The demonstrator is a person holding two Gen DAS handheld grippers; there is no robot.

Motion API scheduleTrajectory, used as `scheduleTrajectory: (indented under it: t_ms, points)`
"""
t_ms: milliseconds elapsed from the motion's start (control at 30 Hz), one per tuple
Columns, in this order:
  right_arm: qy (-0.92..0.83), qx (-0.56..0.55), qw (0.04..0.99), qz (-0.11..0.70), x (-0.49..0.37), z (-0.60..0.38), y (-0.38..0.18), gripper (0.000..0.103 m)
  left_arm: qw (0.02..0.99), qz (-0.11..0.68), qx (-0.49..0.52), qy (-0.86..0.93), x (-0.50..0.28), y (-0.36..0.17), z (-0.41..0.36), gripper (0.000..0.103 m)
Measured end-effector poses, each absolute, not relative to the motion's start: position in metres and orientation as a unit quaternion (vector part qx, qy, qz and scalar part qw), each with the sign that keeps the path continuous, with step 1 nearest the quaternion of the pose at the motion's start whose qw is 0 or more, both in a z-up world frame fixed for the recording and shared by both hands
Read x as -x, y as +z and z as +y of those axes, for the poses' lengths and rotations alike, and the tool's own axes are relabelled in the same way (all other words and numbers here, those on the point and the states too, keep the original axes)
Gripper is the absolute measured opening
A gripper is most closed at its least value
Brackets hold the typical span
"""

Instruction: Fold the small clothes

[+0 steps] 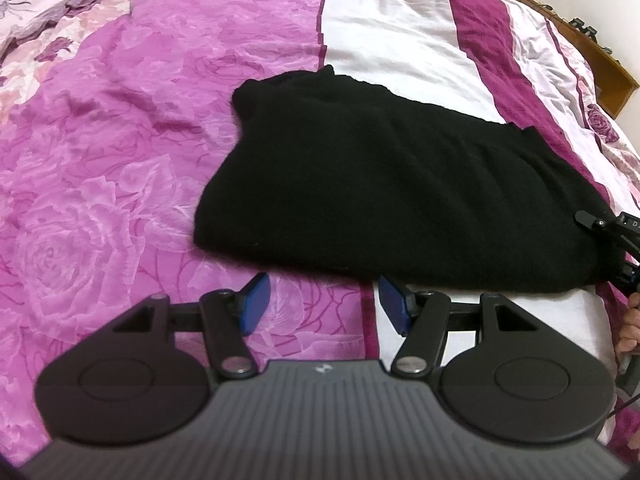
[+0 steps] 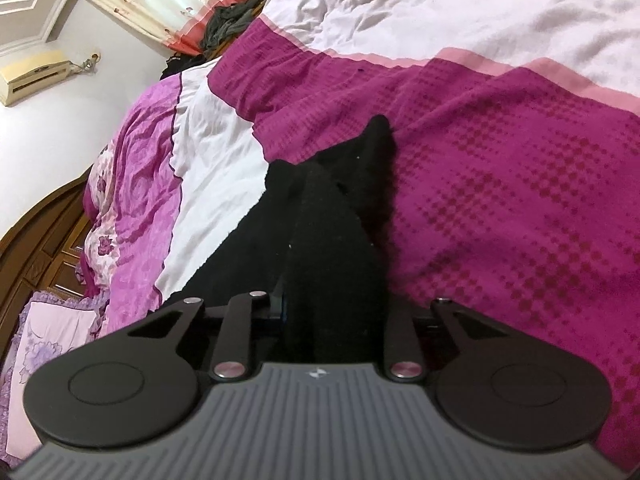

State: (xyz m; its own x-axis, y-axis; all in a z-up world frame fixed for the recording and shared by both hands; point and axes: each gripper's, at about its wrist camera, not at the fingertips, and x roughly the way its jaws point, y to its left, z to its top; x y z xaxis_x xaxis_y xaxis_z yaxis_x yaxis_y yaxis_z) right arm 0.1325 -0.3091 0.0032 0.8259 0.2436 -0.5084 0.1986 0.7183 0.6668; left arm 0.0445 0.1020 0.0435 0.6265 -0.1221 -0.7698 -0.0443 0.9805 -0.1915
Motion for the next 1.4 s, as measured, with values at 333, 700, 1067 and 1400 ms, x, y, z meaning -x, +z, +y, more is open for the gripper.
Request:
scheduleTrajectory:
  t_ms: [333, 700, 1067, 1400]
  points:
    - [0.025, -0.351, 0.894, 0.278, -0.133, -0.296, 0.027, 0.024, 0.901, 0.422, 0.094, -0.015, -0.042, 0.054, 0.114, 0.062]
    - [0.069, -0.33, 0.906, 0.256, -0.137, -0.267, 0.061, 0.023, 0.901, 0.425, 0.089, 0.001, -0.05, 0.059, 0.135, 0.062]
    - [0.116, -0.322, 0.909, 0.239, -0.144, -0.223, 0.093, 0.021, 0.903, 0.421, 0.087, 0.007, -0.051, 0.061, 0.151, 0.062]
    - [0.163, -0.308, 0.907, 0.239, -0.149, -0.161, 0.118, 0.02, 0.908, 0.408, 0.095, 0.024, -0.047, 0.067, 0.177, 0.062]
